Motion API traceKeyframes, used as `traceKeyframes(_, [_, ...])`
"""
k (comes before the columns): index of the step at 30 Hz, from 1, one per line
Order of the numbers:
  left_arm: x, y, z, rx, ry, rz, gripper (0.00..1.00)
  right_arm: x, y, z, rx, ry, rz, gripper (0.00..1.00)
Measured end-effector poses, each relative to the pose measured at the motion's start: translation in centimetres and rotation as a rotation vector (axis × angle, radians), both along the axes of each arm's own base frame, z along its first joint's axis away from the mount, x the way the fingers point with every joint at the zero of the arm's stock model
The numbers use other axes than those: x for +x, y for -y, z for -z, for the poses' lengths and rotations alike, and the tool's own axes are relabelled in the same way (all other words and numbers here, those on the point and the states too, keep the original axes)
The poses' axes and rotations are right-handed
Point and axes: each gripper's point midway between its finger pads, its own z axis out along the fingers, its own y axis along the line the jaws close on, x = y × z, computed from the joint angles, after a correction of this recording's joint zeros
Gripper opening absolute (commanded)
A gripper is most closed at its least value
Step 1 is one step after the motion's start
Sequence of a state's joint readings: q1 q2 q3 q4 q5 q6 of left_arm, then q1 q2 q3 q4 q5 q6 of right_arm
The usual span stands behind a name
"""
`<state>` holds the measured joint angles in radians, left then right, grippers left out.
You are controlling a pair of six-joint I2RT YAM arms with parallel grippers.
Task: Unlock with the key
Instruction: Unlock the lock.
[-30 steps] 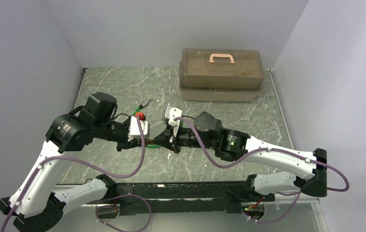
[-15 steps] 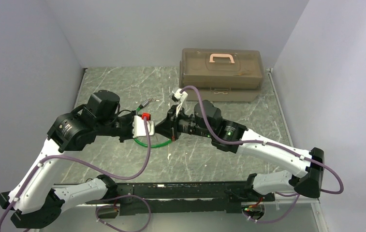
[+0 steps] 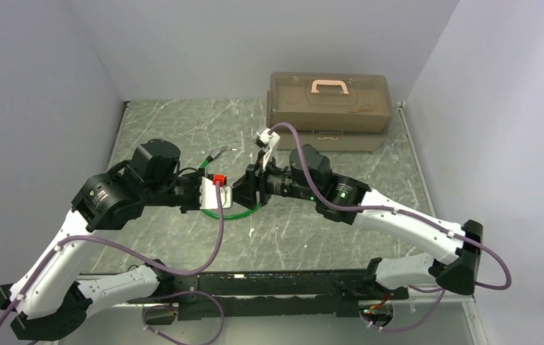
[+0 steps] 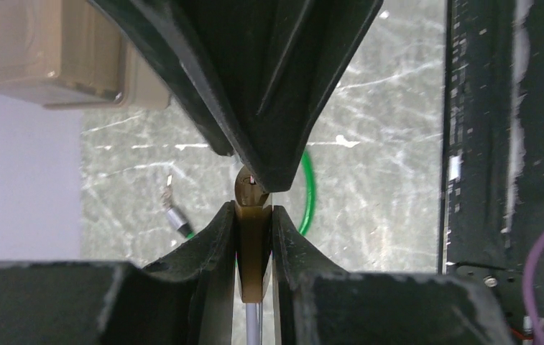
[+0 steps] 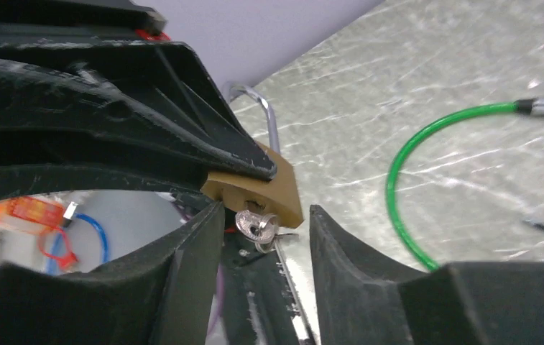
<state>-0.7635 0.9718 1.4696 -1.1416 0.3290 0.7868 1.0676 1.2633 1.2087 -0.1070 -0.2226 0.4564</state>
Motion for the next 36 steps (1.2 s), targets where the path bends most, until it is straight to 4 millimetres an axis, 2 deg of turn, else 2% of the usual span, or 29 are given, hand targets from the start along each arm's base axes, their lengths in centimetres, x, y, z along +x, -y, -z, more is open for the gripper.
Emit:
traceKeyframes(3, [-0.9,1.0,0.3,-0.026,-0.067,0.038,0.00,-0.3,1.4,-0.9,-0.019,0.115,-0.019,0.63])
traceKeyframes(7, [-2.0,2.3,0.8,-0.044,-0.181,0.078,0.00,-1.9,3.7,-4.0,0.014,0.295,-0.081,0.64])
traceKeyframes(11, [-2.7,3.1,0.9,-0.064,-0.259,0.099,0.00,-3.4,4.1,-5.6,0.037,0.416,-0.181,0.63])
traceKeyframes(18, [-3.7,3.3,-1.3,-0.139,-0.295,0.132,0.00,-4.6,3.6,-2.5,-0.041,0.463,-0.319,0.63])
traceKeyframes(22, [-4.4,3.6,-2.1,-0.167,-0.304,0.166,0.00,-5.0,3.7,-1.6,-0.052,0.482,-0.354,0.60])
traceKeyframes(29, [-5.0,3.7,-2.2,-0.183,-0.340,0.179,0.00,-5.7,2.9,-1.7,-0.024,0.500,-0.397,0.41])
traceKeyframes(33, [-5.3,3.5,-2.2,-0.189,-0.366,0.170,0.00,-5.4,2.1,-1.3,-0.026,0.502,-0.398,0.27])
traceKeyframes(35, [-5.4,3.2,-2.1,-0.187,-0.378,0.156,0.00,-5.3,1.8,-1.0,-0.029,0.497,-0.400,0.17])
traceKeyframes(36, [-5.4,3.1,-2.1,-0.185,-0.383,0.147,0.00,-5.3,1.7,-0.9,-0.032,0.495,-0.402,0.07])
